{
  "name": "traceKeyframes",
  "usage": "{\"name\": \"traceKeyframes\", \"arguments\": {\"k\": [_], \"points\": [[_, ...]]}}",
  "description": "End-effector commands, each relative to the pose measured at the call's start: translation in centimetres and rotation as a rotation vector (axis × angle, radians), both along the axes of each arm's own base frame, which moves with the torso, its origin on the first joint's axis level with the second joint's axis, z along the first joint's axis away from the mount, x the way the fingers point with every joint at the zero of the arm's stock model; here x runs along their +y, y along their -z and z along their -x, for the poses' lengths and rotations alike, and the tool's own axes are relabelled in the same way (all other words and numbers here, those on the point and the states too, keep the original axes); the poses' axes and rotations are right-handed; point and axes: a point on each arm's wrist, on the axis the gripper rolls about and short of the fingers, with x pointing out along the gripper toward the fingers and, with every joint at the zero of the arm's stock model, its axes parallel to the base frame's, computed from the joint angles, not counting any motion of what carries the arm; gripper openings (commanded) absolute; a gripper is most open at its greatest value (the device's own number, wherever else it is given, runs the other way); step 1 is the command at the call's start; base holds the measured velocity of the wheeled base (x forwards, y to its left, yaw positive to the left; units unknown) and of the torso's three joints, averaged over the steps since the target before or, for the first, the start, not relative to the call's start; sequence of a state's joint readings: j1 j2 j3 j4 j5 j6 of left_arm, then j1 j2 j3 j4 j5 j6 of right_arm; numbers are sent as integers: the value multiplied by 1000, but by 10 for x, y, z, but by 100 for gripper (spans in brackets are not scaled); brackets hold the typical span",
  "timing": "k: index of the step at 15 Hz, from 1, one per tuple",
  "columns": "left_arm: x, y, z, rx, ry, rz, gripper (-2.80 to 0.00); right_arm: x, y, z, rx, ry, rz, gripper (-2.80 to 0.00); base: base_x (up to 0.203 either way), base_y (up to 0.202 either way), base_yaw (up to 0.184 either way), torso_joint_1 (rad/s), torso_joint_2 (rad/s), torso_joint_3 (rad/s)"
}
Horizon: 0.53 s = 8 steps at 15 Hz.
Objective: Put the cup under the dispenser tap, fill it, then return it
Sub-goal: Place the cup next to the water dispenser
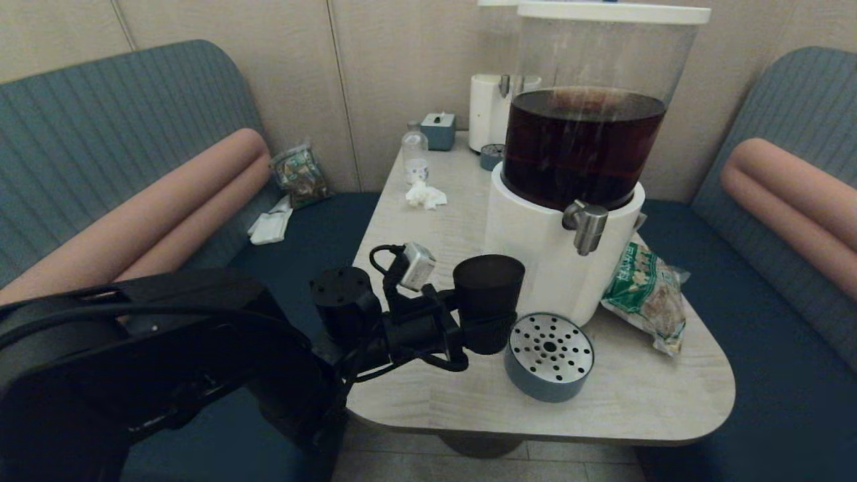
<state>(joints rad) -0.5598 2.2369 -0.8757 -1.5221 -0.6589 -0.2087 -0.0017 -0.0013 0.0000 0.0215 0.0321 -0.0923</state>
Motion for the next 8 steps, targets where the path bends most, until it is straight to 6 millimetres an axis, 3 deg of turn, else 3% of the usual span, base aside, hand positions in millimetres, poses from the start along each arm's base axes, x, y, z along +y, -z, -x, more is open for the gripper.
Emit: {"name": "traceKeyframes", "arguments": {"k": [1,4,8], "points": [[23,-7,0,6,-45,-1,-280,0,0,0,2,0,1,-280,0,0,0,0,0,0],[44,-7,-6,18,-101,-6,-280,0,0,0,1,0,1,-280,0,0,0,0,0,0],[54,-4,-12,23,-131,-8,-280,0,0,0,3,0,1,-280,0,0,0,0,0,0]]}}
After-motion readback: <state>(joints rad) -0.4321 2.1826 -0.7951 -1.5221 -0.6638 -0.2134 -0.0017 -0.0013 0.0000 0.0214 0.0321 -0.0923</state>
